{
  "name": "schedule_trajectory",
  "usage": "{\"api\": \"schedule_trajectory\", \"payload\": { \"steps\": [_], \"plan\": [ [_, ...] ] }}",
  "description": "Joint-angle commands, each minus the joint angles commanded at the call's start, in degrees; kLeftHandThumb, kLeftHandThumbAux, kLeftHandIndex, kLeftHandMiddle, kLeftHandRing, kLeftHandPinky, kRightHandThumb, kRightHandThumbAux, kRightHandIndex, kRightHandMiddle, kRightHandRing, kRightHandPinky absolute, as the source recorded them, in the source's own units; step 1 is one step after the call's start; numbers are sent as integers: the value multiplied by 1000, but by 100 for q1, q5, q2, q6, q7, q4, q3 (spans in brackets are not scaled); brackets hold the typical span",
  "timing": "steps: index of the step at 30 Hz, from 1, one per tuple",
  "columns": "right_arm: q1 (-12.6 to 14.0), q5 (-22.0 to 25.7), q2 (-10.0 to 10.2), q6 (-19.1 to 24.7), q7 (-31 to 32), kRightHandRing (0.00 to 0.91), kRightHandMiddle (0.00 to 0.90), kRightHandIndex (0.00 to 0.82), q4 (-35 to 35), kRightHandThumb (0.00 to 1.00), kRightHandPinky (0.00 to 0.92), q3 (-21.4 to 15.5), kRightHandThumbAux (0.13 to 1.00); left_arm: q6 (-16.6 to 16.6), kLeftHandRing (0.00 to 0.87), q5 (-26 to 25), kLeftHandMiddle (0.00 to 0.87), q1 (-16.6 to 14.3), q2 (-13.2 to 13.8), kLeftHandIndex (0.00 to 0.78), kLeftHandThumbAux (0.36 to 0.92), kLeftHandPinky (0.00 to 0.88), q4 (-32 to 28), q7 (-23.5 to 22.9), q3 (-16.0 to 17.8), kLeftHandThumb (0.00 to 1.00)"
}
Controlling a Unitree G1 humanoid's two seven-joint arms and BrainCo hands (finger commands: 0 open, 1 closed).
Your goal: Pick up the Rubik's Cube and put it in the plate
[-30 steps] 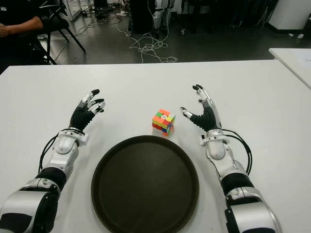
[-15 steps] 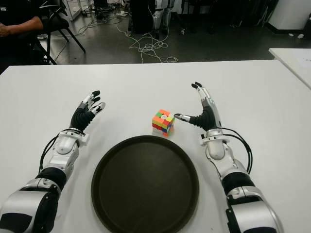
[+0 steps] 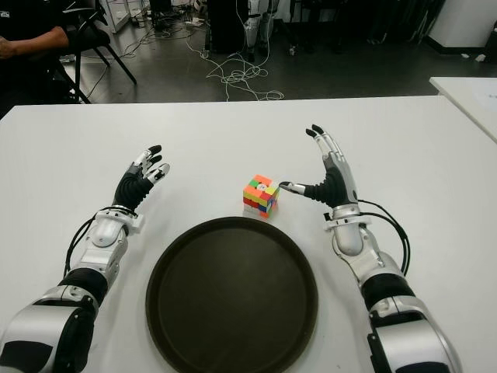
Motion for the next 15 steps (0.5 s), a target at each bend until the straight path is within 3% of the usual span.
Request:
{"api": "schedule_trajectory", "payload": {
  "steps": [6, 15],
  "plan": [
    [-191, -78, -96, -223, -33, 104, 95, 46, 5, 0, 124, 69, 826, -68, 41, 55, 92, 6, -22, 61, 541, 9, -5, 171, -46, 0],
    [-655, -93, -144, -235, 99, 126, 131, 81, -93, 0, 117, 113, 813, -40, 54, 64, 105, 4, -20, 72, 560, 30, 7, 231, -107, 0]
  ]
}}
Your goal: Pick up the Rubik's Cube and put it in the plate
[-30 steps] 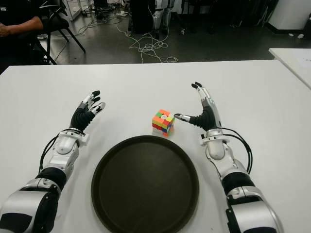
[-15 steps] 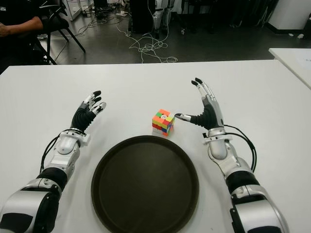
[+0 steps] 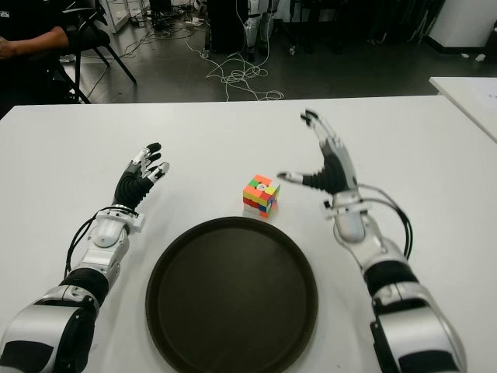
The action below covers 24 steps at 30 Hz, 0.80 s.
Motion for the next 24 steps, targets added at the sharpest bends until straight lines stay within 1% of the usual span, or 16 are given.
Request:
{"api": "schedule_trajectory", "payload": {
  "steps": [5, 7, 10, 12, 14, 16, 18, 21, 24],
  "plan": [
    [-252, 9, -36, -74, 170, 127, 134, 87, -97, 0, 112, 43, 798, 4, 59, 1, 110, 10, 1, 76, 573, 31, -11, -12, -3, 0],
    [-293, 23, -26, -57, 221, 127, 135, 90, -138, 0, 112, 44, 792, 2, 60, 3, 109, 14, 0, 76, 580, 31, -16, -14, 0, 0],
    [-390, 49, -7, 43, 462, 135, 141, 102, -275, 0, 124, 87, 784, 19, 65, -18, 112, 20, -7, 78, 593, 40, -32, -53, 12, 0],
    [-424, 55, -56, 211, 752, 147, 150, 117, -408, 0, 134, 133, 776, 34, 72, -23, 118, 19, -8, 83, 604, 47, -38, -73, 13, 0],
    [-365, 105, -124, 531, 1225, 157, 157, 133, -822, 0, 141, 178, 764, 40, 78, -27, 123, 19, -13, 91, 610, 51, -52, -96, 11, 0],
    [-229, 165, -189, 808, 1615, 166, 163, 146, -1295, 0, 147, 196, 753, 32, 82, -28, 128, 25, -14, 98, 613, 54, -65, -115, 7, 0],
    [-78, 155, -318, 1152, 2119, 182, 179, 164, -1802, 0, 159, 264, 733, 13, 85, -12, 132, 28, -6, 105, 619, 56, -73, -134, -8, 0],
    [50, 5, -549, 1606, 2858, 202, 198, 178, -2328, 0, 178, 432, 699, -23, 88, 21, 135, 39, 17, 107, 626, 55, -93, -176, -41, 0],
    [159, -77, -685, 1962, 3307, 205, 200, 177, -2761, 0, 176, 521, 663, -20, 89, 19, 136, 41, 29, 107, 632, 57, -97, -218, -51, 0]
  ]
}}
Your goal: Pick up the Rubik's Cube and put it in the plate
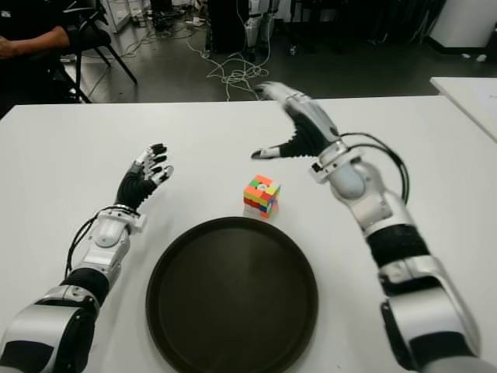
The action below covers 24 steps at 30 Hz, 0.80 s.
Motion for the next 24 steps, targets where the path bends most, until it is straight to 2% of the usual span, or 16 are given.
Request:
{"api": "schedule_trajectory", "payload": {
  "steps": [5, 9, 13, 18, 24],
  "plan": [
    [83, -202, -215, 485, 605, 181, 183, 168, -555, 0, 140, 137, 633, 67, 96, -45, 140, 1, -2, 108, 630, 66, -9, -77, 18, 0],
    [100, -307, -362, 756, 1009, 174, 192, 194, -828, 0, 120, 233, 627, 62, 99, -51, 146, 7, 2, 113, 641, 73, -22, -109, 25, 0],
    [95, -380, -506, 911, 1415, 193, 218, 233, -1040, 0, 125, 312, 658, 57, 97, -47, 146, 17, 3, 112, 642, 68, -34, -111, 27, 0],
    [104, -374, -620, 1060, 1771, 206, 230, 251, -1273, 0, 135, 361, 692, 40, 94, -44, 145, 14, 5, 111, 634, 63, -21, -119, 28, 0],
    [174, -312, -646, 1227, 1990, 221, 244, 262, -1468, 0, 146, 352, 718, -7, 94, -55, 147, 22, -2, 116, 635, 56, -28, -128, 34, 0]
  ]
}}
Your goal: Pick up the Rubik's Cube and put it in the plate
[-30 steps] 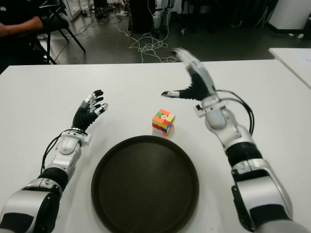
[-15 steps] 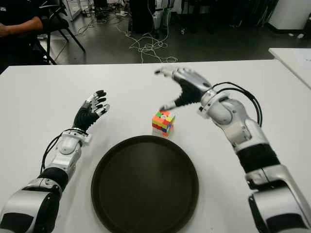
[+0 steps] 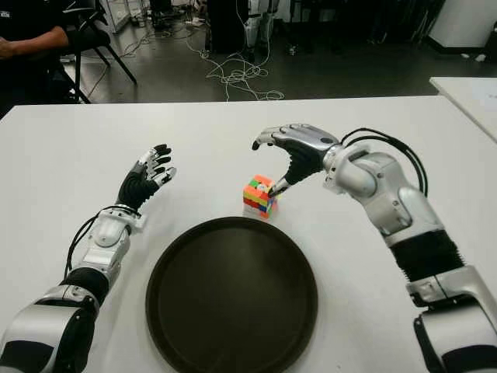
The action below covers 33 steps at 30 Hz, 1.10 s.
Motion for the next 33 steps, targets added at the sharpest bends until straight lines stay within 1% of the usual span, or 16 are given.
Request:
{"api": "schedule_trajectory", "payload": {
  "steps": [4, 12, 15, 20, 23, 26, 30, 33],
  "plan": [
    [52, 31, -8, 97, 68, 233, 255, 268, -122, 0, 155, -23, 718, -8, 97, -7, 154, 2, 0, 123, 640, 58, -2, -16, 2, 0],
    [115, 44, 0, 258, 128, 236, 262, 267, -302, 0, 145, -48, 714, -44, 97, 27, 147, 14, 14, 125, 646, 74, 6, 5, -18, 0],
    [114, 34, 9, 295, 142, 237, 262, 264, -300, 0, 150, -29, 715, -68, 94, 16, 145, 18, 9, 120, 651, 62, 9, -2, -9, 0],
    [44, -58, 61, 323, 116, 248, 271, 278, -82, 0, 170, 76, 723, -58, 99, 32, 150, 14, 6, 126, 657, 72, 11, 49, -13, 0],
    [11, -82, 72, 303, 89, 274, 295, 317, 17, 0, 212, 110, 739, -60, 102, 37, 153, 13, 7, 126, 661, 76, 16, 59, -14, 0],
    [2, -67, 68, 280, 92, 286, 306, 328, 38, 0, 222, 113, 744, -56, 103, 27, 152, 14, 3, 123, 665, 74, 20, 62, -7, 0],
    [-12, -42, 84, 253, 71, 302, 316, 325, 91, 0, 252, 120, 747, -45, 100, 29, 148, 13, 1, 114, 664, 72, 23, 76, -6, 0],
    [-21, -23, 94, 236, 65, 298, 310, 298, 117, 0, 251, 118, 742, -36, 99, 47, 146, 11, 2, 109, 659, 64, 26, 104, -16, 0]
  ]
}}
